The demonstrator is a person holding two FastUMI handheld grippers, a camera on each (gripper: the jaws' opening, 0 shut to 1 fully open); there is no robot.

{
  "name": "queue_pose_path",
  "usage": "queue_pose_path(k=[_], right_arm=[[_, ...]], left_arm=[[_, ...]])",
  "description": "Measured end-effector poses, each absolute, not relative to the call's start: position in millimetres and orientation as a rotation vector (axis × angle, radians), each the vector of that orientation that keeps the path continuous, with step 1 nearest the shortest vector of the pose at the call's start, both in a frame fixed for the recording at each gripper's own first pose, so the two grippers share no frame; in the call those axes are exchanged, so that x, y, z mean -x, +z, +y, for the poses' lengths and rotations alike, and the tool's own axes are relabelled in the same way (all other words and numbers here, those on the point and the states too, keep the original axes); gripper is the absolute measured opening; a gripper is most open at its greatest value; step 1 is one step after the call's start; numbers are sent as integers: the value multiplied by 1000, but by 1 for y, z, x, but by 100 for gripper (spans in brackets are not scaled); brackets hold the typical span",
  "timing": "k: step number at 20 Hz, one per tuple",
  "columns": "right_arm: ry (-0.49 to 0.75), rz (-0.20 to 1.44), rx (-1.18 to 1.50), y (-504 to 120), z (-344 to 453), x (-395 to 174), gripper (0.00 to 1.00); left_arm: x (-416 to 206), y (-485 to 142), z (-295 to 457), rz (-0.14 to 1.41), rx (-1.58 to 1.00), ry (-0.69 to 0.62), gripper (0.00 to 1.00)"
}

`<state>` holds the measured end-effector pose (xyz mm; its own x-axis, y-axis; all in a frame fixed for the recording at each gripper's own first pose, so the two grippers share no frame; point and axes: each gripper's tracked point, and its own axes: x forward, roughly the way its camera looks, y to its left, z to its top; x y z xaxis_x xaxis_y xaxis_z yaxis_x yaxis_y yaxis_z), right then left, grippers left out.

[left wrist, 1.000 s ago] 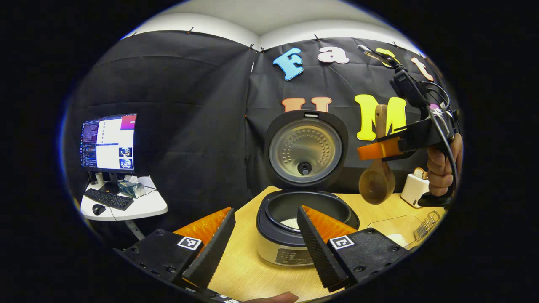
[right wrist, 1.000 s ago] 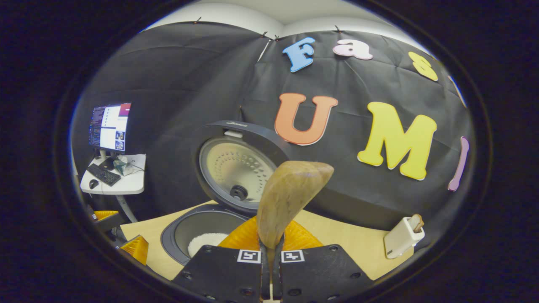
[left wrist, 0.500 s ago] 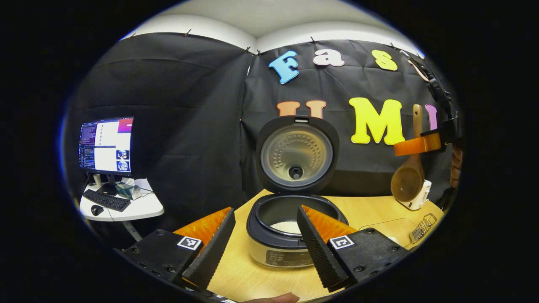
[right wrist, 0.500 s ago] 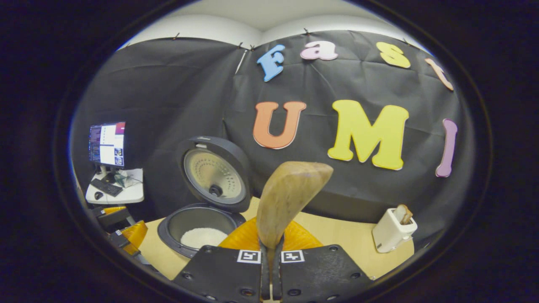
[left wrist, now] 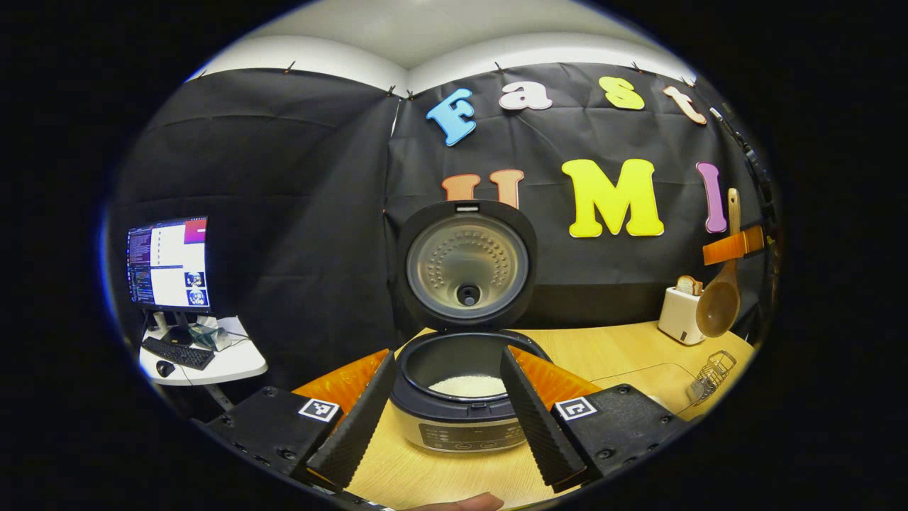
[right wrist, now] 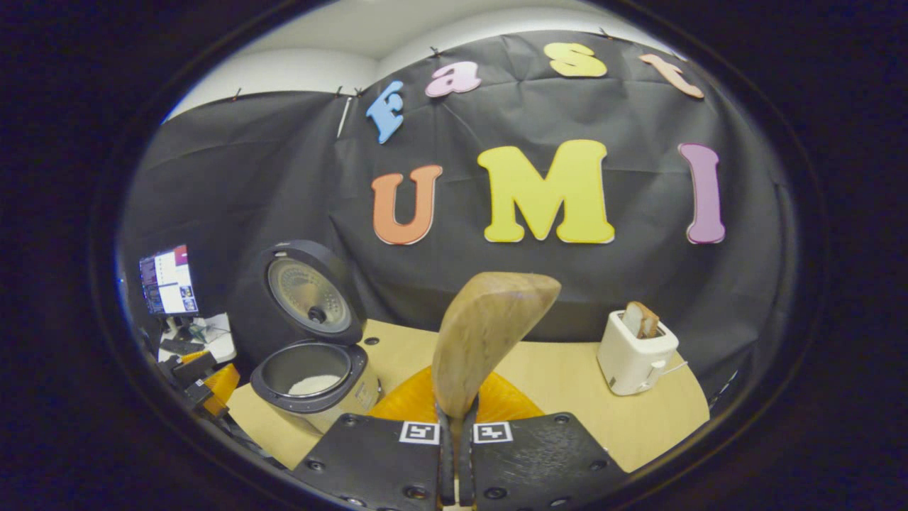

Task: Close the left gripper, press the button to open the rice cooker; take a wooden spoon from the chopstick holder with the right hand, scoop a spoonful of rice and pour it into the rice cooker, then put the wooden spoon back into the chopstick holder.

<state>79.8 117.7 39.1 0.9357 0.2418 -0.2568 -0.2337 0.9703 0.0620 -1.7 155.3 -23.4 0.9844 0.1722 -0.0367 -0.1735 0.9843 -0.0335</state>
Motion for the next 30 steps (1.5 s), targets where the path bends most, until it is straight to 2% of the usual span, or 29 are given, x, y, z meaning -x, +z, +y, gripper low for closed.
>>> queue_pose_path(k=[6,12,19,22,27,29,30], right_arm=[[183,304,-115,16,55,-70,1],[136,276,-228,6,7,-60,4],[32,310,-287,-43,-41,-74,2],[-5,330,-283,-66,-49,-78,4],[-1,392,-309,-104,-45,-85,6],[-10,442,-334,-122,-46,-88,2],[-14,458,-352,-128,-45,-89,4]], left_arm=[[-2,-20,132,26,-35,127,94],[-3,-18,125,18,-37,121,94],[-8,-23,109,40,-26,100,94],[-9,-22,101,38,-21,84,94],[-6,-14,95,11,-20,88,94],[-7,-14,93,9,-18,81,94],[-6,-13,92,8,-16,81,94]])
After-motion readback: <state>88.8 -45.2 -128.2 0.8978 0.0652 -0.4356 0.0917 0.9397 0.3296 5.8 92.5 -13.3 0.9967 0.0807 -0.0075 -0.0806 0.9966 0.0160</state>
